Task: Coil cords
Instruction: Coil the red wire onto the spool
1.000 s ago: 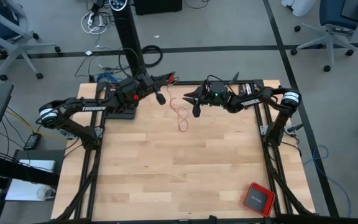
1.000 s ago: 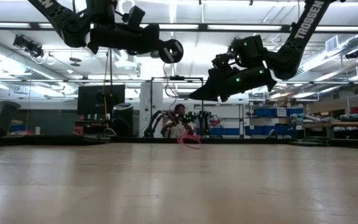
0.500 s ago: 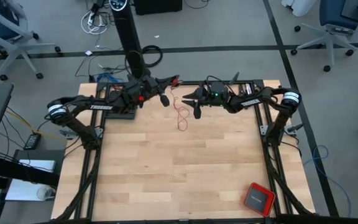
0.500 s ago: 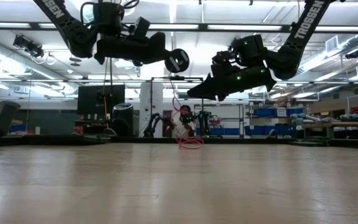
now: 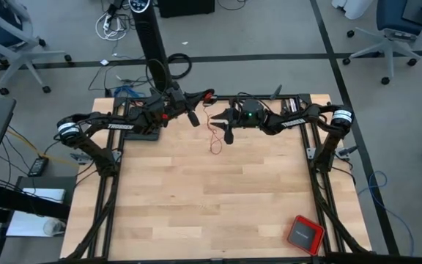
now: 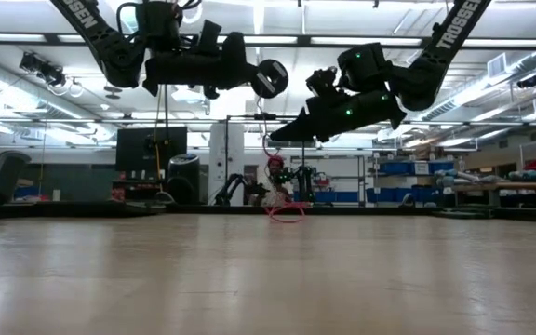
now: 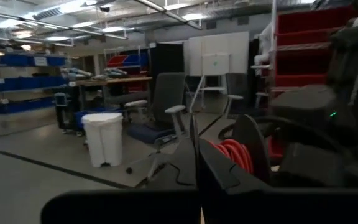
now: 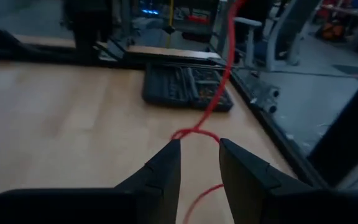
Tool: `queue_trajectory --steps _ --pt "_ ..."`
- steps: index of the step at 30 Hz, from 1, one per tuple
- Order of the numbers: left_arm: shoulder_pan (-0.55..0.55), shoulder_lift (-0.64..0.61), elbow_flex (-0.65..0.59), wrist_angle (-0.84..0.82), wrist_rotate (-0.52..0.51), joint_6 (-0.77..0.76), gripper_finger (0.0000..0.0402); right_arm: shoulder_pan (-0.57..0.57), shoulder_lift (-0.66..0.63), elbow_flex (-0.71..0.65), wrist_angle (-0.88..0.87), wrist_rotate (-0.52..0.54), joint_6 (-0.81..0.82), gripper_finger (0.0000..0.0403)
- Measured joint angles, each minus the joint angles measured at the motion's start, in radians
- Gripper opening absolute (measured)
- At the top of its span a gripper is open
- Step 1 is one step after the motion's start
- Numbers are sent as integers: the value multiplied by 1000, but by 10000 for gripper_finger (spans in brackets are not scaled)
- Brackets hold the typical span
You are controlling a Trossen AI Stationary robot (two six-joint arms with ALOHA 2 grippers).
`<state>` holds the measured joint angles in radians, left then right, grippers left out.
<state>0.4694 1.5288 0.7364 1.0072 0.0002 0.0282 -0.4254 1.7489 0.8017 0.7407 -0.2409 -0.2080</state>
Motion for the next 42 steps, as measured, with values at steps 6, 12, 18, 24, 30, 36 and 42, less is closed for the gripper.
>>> queue_trajectory --steps 6,12,18,24,30,36,42 --pt "-6 0 0 44 58 -58 0 -1 0 1 -8 48 -52 104" --pt "-18 0 0 59 58 -65 0 5 0 1 -8 84 -101 85" --pt "-20 0 0 67 57 -65 0 22 0 1 -2 93 -171 76" --pt "-20 0 0 73 53 -66 0 20 0 1 25 97 -146 60" --pt "-20 0 0 73 53 -83 0 16 0 1 3 167 -123 7" --pt "-20 0 0 65 69 -108 0 -15 -1 1 -70 250 -91 1" --pt "-11 -5 0 7 137 -111 0 -37 -29 1 -174 361 -93 1"
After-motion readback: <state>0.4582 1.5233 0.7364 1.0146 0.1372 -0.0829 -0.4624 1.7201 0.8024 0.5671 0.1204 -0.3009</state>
